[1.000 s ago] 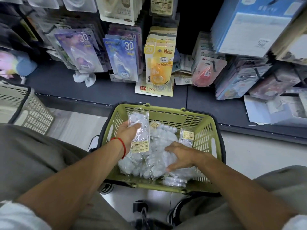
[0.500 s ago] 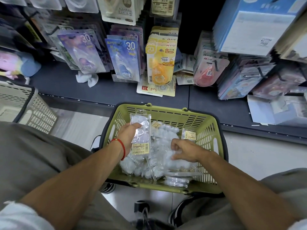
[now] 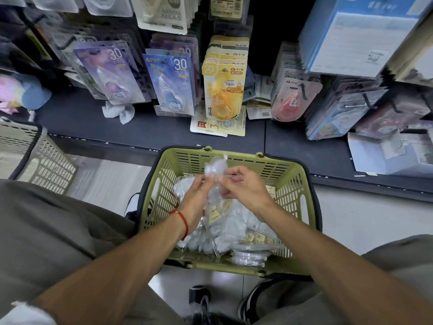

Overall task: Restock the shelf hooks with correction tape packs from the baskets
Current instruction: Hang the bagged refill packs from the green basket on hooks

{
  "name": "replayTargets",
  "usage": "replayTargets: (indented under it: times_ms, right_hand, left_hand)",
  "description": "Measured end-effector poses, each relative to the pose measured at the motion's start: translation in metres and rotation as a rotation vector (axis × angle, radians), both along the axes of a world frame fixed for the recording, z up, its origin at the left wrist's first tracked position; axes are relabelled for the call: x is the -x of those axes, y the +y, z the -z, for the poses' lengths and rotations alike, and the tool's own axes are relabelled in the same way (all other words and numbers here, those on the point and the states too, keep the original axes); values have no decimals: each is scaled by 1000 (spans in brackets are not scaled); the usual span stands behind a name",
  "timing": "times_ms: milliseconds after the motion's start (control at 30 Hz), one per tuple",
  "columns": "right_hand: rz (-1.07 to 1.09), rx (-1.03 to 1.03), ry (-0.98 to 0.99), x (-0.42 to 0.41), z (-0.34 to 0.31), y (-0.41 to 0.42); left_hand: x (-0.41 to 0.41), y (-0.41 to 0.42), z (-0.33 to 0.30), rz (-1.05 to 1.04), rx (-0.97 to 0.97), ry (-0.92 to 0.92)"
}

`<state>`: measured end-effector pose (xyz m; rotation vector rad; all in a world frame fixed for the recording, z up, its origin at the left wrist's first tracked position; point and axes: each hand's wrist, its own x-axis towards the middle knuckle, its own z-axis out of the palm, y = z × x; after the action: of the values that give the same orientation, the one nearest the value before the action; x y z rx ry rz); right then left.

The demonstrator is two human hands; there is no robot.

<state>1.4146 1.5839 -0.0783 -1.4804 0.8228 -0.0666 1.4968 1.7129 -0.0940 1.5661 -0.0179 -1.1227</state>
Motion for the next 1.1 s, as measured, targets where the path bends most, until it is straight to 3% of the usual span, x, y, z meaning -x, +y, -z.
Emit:
replayTargets:
  times_ms: [67, 167, 400, 500, 567, 633, 733, 967, 1100]
  right_hand:
    - [-37, -146, -33, -1, -4, 1]
    - [-168, -204, -27, 3, -5, -7]
    - [-357, 20, 163, 39, 8, -50]
    - [-722, 353, 459, 59, 29, -62]
    - [-981, 439, 704, 79, 48, -60]
    - [-1121, 476, 782, 95, 63, -53]
    - [-997, 454, 656, 102, 69, -56]
    - [-426, 68, 427, 93, 15, -109]
    - [-258, 23, 240, 79, 1, -109]
  left_hand:
    - [-2, 4, 7, 23, 35, 10]
    - [-3, 3, 10, 8, 84, -12]
    - [-2, 5, 23, -60, 64, 194]
    - [-6, 6, 25, -112, -28, 166]
    - [-10, 9, 30, -170, -105, 143]
    - [-15, 11, 31, -215, -137, 142]
    - [-18, 10, 27, -241, -111, 142]
    - [-21, 6, 27, -284, -80, 68]
    - [-17, 3, 22, -206, -81, 27]
